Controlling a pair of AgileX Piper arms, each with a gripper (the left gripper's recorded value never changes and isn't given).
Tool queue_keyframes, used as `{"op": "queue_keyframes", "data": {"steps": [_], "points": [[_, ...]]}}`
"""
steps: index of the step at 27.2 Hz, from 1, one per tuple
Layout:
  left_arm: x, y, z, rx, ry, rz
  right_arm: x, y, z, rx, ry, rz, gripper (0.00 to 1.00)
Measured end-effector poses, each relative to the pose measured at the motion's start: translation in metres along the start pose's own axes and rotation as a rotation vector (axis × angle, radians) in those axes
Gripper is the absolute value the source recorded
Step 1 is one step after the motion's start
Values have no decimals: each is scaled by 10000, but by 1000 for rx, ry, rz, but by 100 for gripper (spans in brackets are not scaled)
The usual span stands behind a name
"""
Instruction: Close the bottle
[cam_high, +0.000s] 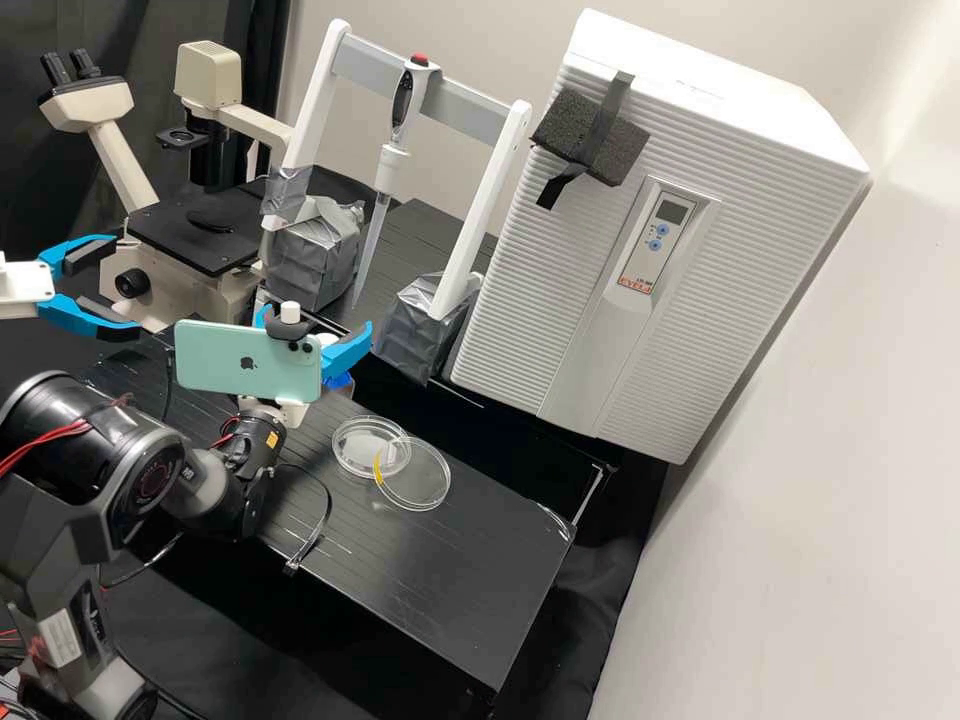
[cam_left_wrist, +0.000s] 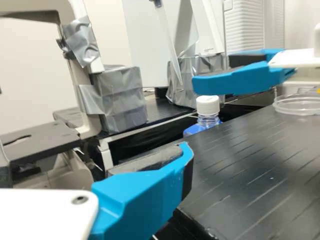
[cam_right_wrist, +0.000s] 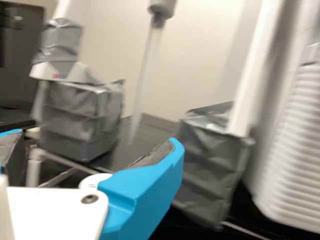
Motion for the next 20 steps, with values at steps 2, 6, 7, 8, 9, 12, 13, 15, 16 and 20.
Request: {"op": "queue_keyframes", "data": {"steps": [2,6,7,8,9,12,13,15,16,20], "points": [[12,4,16,19,11,8,-25,5,4,-7,-29,28,100],[18,4,44,34,25,15,-44,27,54,18,-47,35,100],[18,1,48,39,34,16,-45,31,59,17,-49,36,100],[15,-3,50,48,47,18,-45,31,59,17,-49,36,100],[10,-9,51,57,59,18,-45,31,59,17,-49,36,100],[5,-7,67,76,90,26,-45,31,59,17,-49,36,100],[1,6,78,87,99,33,-45,31,59,17,-49,36,100],[-8,34,102,103,118,48,-45,31,59,17,-49,36,100],[-16,49,114,114,127,56,-45,31,59,17,-49,36,100],[-54,124,140,116,135,89,-45,31,59,17,-49,36,100]]}}
